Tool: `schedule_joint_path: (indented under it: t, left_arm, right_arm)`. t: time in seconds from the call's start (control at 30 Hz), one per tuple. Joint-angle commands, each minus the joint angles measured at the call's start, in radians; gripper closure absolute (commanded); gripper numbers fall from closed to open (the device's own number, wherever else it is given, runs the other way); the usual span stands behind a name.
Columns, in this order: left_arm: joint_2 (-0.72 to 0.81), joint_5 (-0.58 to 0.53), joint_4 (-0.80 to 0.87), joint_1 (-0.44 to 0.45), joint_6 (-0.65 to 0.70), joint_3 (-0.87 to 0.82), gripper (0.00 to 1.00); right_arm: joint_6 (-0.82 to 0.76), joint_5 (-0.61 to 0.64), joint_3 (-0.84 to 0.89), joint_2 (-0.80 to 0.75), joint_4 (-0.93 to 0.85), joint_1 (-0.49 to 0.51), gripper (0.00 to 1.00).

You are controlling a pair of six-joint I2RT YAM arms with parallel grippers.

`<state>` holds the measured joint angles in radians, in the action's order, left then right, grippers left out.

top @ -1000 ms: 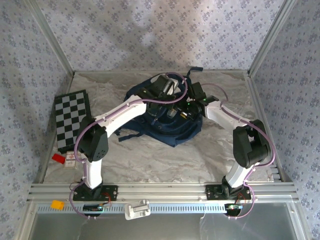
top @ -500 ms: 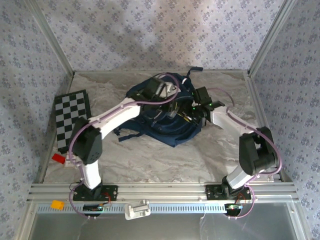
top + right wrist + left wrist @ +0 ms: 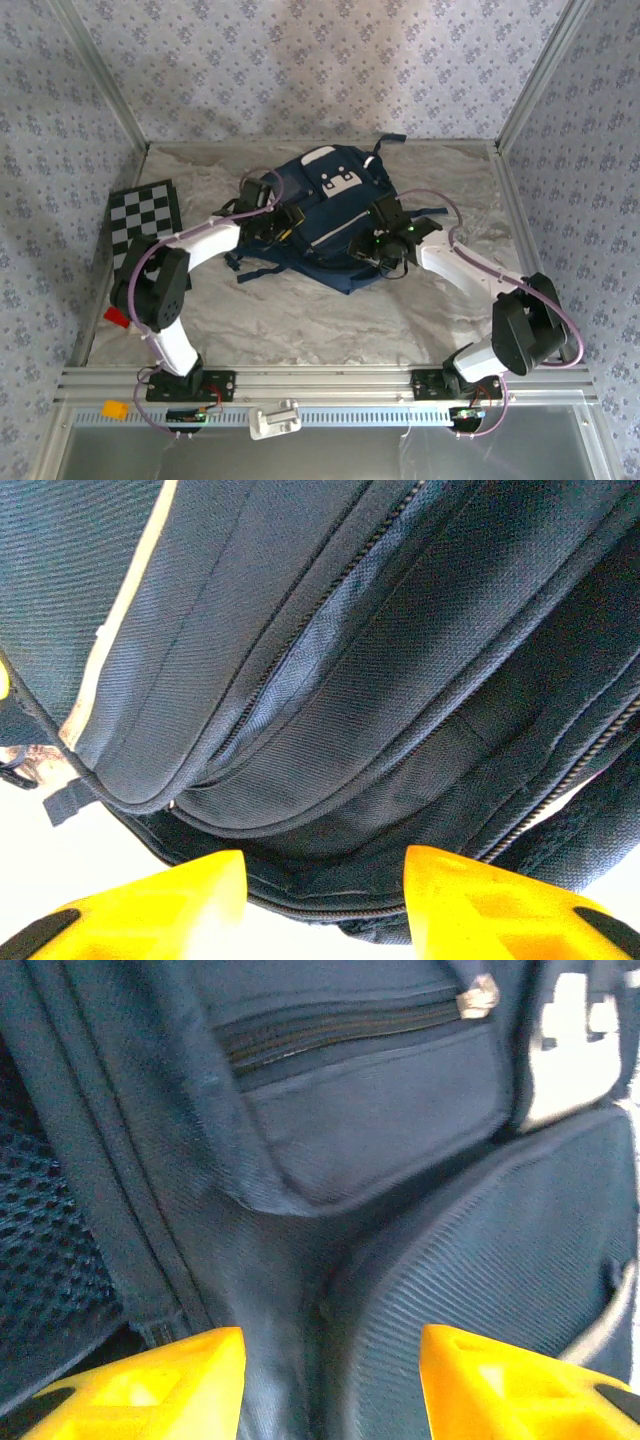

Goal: Pack the student bag

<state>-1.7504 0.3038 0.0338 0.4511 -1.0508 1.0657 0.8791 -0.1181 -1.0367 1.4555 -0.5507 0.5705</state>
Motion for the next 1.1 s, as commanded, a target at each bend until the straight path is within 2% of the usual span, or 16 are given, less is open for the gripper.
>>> schedule_joint_path:
  t: [0.0, 0.13, 0.27, 0.33, 0.4, 0.53, 0.67, 0.73, 0.93, 1.07]
  left_arm:
    - [-0.025, 0.035, -0.15, 0.019, -0.1, 0.006, 0.53]
    - [-0.056, 0.022, -0.145, 0.044, -0.115, 0.025, 0.62]
    - [-0.068, 0.008, -0.153, 0.085, -0.135, 0.046, 0.66]
    - [-0.071, 0.002, -0.163, 0.103, -0.158, 0.05, 0.78]
    - [-0.065, 0.006, -0.175, 0.117, -0.194, 0.053, 0.87]
    - [-0.033, -0.032, -0.167, 0.172, -0.303, 0.068, 0.99]
    - [-0.018, -0.067, -0.154, 0.217, -0.377, 0.094, 1.0]
    - [-0.007, -0.091, -0.138, 0.226, -0.394, 0.099, 1.0]
    - [0.007, -0.111, -0.128, 0.239, -0.419, 0.101, 1.0]
    - [0.008, -0.106, -0.136, 0.24, -0.433, 0.096, 1.0]
  right_arm:
    - [0.0, 0.041, -0.011, 0.014, -0.022, 0.012, 0.54]
    - [-0.02, 0.047, -0.031, 0.039, -0.043, 0.022, 0.53]
    - [-0.026, 0.085, -0.064, 0.043, -0.097, 0.042, 0.51]
    - [-0.026, 0.107, -0.078, 0.04, -0.123, 0.056, 0.5]
    - [-0.017, 0.131, -0.096, 0.039, -0.158, 0.074, 0.48]
    - [0.008, 0.218, -0.147, 0.036, -0.248, 0.124, 0.38]
    - [0.046, 0.266, -0.148, 0.05, -0.236, 0.17, 0.36]
    - [0.051, 0.278, -0.147, 0.076, -0.209, 0.18, 0.4]
    - [0.11, 0.483, -0.185, 0.14, -0.135, 0.263, 0.51]
    - [0.102, 0.519, -0.189, 0.212, -0.11, 0.264, 0.57]
